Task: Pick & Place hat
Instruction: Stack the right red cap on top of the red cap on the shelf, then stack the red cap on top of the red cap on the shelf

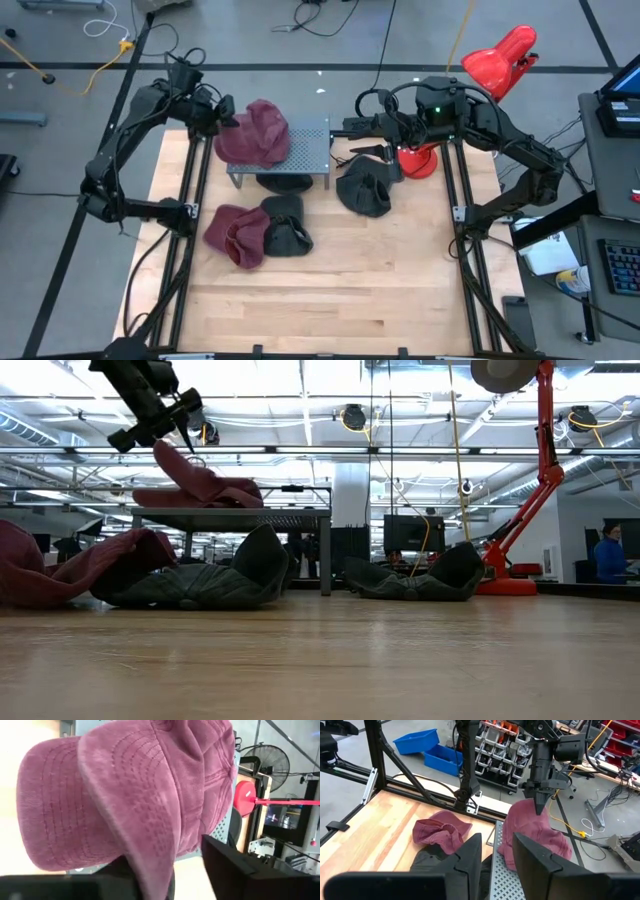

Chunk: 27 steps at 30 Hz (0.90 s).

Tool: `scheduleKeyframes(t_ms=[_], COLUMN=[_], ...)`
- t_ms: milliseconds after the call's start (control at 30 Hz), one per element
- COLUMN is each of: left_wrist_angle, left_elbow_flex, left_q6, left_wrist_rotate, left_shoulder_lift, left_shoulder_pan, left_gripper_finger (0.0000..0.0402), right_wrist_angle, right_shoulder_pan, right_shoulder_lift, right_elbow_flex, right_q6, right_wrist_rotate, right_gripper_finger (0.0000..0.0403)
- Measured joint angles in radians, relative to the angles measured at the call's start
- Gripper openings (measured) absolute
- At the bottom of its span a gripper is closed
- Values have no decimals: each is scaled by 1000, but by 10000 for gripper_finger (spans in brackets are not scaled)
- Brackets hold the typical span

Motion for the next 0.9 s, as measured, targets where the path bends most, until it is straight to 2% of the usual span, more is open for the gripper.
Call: scheduleKeyframes(t_ms=[133,267,667,900], left_wrist_angle=[-33,-104,-153,-209], left_elbow_flex=[0,0,0,0], left_q6=[-62,-76,-65,-65], left_wrist_rotate=[-70,-148,-445,-514], left_shoulder_lift=[0,0,-8,-8], left_shoulder_pan=[7,7,-57,-57], left_gripper_finger=[221,240,186,179], right_wrist_angle=[0,-7,-7,-7], right_shoulder_pan=[0,1,2,2], right_shoulder_lift=[0,0,0,0], right_elbow_flex=[0,0,0,0], right_q6=[0,0,-24,-29], right_wrist_rotate=[0,0,-2,-2], right_gripper_finger=[105,105,105,105])
